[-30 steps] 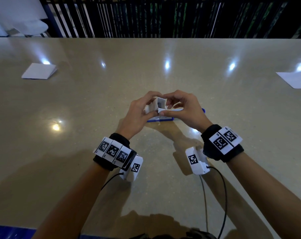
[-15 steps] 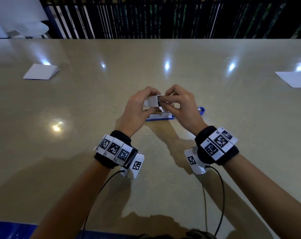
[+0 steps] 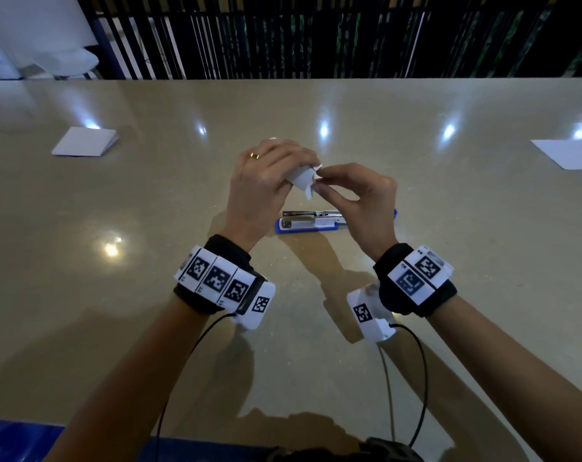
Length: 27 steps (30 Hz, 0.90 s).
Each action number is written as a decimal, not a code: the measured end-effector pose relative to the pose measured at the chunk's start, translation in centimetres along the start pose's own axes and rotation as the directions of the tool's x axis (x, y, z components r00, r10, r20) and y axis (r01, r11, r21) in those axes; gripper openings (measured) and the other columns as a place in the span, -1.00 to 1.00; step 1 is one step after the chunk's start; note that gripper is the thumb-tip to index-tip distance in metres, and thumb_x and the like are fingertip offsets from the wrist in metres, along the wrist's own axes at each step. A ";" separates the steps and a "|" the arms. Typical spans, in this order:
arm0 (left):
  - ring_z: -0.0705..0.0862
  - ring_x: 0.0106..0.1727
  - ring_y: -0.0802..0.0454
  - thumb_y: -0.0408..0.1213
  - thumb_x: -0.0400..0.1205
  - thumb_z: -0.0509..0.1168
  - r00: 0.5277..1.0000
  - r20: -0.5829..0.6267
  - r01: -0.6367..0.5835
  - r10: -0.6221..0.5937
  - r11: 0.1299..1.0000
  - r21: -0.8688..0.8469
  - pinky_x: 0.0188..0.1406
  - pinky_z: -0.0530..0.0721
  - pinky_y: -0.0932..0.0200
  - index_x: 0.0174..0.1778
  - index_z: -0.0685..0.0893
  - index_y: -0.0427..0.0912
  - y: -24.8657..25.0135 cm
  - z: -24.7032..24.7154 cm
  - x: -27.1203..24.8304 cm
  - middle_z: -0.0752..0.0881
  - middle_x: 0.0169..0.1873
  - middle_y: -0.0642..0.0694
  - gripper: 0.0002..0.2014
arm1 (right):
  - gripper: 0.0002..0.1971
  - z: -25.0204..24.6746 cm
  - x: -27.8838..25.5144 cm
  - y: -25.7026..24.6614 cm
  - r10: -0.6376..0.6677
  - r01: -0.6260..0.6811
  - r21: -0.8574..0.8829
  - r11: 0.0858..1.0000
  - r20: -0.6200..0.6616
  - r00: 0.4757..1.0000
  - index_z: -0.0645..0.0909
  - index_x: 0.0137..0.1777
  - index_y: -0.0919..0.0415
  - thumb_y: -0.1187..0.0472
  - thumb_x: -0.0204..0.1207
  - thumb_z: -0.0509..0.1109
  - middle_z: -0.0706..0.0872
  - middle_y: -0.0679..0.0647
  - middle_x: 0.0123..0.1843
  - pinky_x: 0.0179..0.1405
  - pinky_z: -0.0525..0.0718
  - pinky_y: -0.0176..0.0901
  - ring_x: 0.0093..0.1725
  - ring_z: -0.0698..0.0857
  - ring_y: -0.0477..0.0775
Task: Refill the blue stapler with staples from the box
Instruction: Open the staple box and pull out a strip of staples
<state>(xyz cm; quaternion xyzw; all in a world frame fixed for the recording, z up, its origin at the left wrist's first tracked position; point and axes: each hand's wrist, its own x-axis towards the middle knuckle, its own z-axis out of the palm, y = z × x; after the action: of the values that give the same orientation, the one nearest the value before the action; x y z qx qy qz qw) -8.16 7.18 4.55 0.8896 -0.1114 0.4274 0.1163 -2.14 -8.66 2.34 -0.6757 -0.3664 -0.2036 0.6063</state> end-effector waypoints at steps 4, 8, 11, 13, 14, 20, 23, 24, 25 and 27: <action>0.67 0.27 -0.01 -0.45 0.52 0.35 0.999 0.013 -0.041 0.041 0.998 0.045 0.14 0.59 -0.20 0.10 0.77 -0.04 -0.1 -0.1 0.4 0.80 0.11 0.10 -0.70 | -0.83 0.3 0.1 -0.1 0.197 -0.206 0.191 0.960 0.066 0.978 0.70 -0.07 0.35 0.43 0.35 0.56 0.78 0.16 -0.19 -0.03 0.78 -0.15 -0.19 0.82 0.09; 0.65 0.26 0.03 -0.47 0.49 0.37 1.000 0.015 -0.028 0.028 0.998 0.051 0.16 0.56 -0.13 0.09 0.78 -0.01 -0.2 0.1 0.5 0.79 0.09 0.13 -0.66 | -0.78 0.7 0.1 0.1 0.247 -0.257 0.212 0.943 0.073 0.966 0.72 -0.03 0.29 0.43 0.33 0.57 0.79 0.20 -0.18 -0.06 0.78 -0.10 -0.16 0.81 0.24; 0.65 0.25 0.01 -0.48 0.49 0.40 0.998 0.032 0.052 -0.052 0.999 -0.001 0.16 0.59 -0.15 0.13 0.75 0.00 -0.5 0.5 0.3 0.78 0.10 0.11 -0.64 | -0.80 0.7 0.2 0.2 0.247 -0.253 0.204 0.946 0.054 0.967 0.75 -0.03 0.33 0.40 0.33 0.58 0.80 0.18 -0.20 -0.11 0.74 -0.18 -0.22 0.76 0.11; 0.67 0.22 -0.02 -0.45 0.50 0.41 0.992 0.041 0.124 -0.120 0.988 -0.089 0.12 0.62 -0.17 0.15 0.73 -0.01 -0.6 0.8 0.1 0.78 0.10 0.09 -0.65 | -0.81 0.7 0.2 0.3 0.242 -0.244 0.185 0.952 0.035 0.970 0.77 -0.03 0.34 0.39 0.34 0.57 0.80 0.15 -0.22 -0.14 0.74 -0.20 -0.26 0.75 0.03; 0.67 0.21 -0.03 -0.44 0.50 0.41 0.988 0.046 0.154 -0.149 0.980 -0.126 0.11 0.63 -0.15 0.16 0.73 -0.03 -0.6 0.9 0.0 0.78 0.10 0.07 -0.66 | -0.81 0.7 0.2 0.3 0.244 -0.245 0.177 0.953 0.029 0.969 0.77 -0.03 0.36 0.40 0.35 0.56 0.81 0.15 -0.22 -0.13 0.76 -0.17 -0.26 0.76 0.04; 0.66 0.18 -0.09 -0.42 0.48 0.47 0.944 0.119 0.329 -0.309 0.915 -0.235 0.14 0.64 0.00 0.20 0.70 -0.14 0.0 2.2 -1.6 0.76 0.14 -0.04 -0.64 | -0.88 0.5 0.7 0.1 0.231 -0.230 -0.018 0.973 0.126 0.965 0.78 -0.05 0.43 0.41 0.44 0.49 0.83 0.24 -0.24 -0.11 0.83 0.02 -0.27 0.82 0.14; 0.67 0.16 -0.08 -0.39 0.49 0.47 0.928 0.150 0.369 -0.341 0.895 -0.251 0.12 0.65 -0.05 0.20 0.68 -0.12 -0.1 2.7 -2.2 0.75 0.13 -0.03 -0.64 | -0.82 0.3 0.8 0.1 0.273 -0.271 -0.029 0.962 0.121 0.954 0.73 0.01 0.43 0.41 0.42 0.51 0.81 0.29 -0.27 -0.17 0.83 -0.12 -0.33 0.81 0.10; 0.67 0.16 -0.07 -0.39 0.49 0.47 0.926 0.157 0.373 -0.343 0.894 -0.248 0.12 0.66 -0.05 0.20 0.68 -0.11 -0.1 2.7 -2.3 0.75 0.13 -0.03 -0.64 | -0.80 0.3 0.7 0.1 0.276 -0.275 -0.027 0.961 0.109 0.955 0.71 0.03 0.42 0.41 0.42 0.52 0.79 0.29 -0.29 -0.20 0.83 -0.19 -0.34 0.81 0.07; 0.67 0.17 -0.07 -0.39 0.50 0.46 0.924 0.160 0.377 -0.346 0.894 -0.243 0.13 0.66 -0.05 0.21 0.68 -0.11 -0.1 2.7 -2.3 0.75 0.14 -0.03 -0.64 | -0.81 0.3 0.7 0.1 0.269 -0.268 -0.025 0.963 0.103 0.958 0.70 0.02 0.41 0.40 0.42 0.52 0.78 0.27 -0.30 -0.22 0.82 -0.24 -0.35 0.81 0.05; 0.66 0.19 -0.08 -0.39 0.50 0.47 0.921 0.163 0.385 -0.354 0.893 -0.234 0.15 0.65 -0.03 0.22 0.68 -0.12 -0.1 2.5 -2.3 0.75 0.15 -0.05 -0.63 | -0.87 0.3 0.5 0.0 0.240 -0.238 -0.025 0.971 0.103 0.965 0.72 -0.04 0.43 0.40 0.43 0.51 0.77 0.21 -0.28 -0.22 0.82 -0.27 -0.32 0.81 0.01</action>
<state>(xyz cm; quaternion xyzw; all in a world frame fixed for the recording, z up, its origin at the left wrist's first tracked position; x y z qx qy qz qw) -7.69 6.74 1.22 0.8947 -0.0019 0.3264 0.3050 -1.85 -8.24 2.62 -0.7284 -0.3126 -0.0953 0.6021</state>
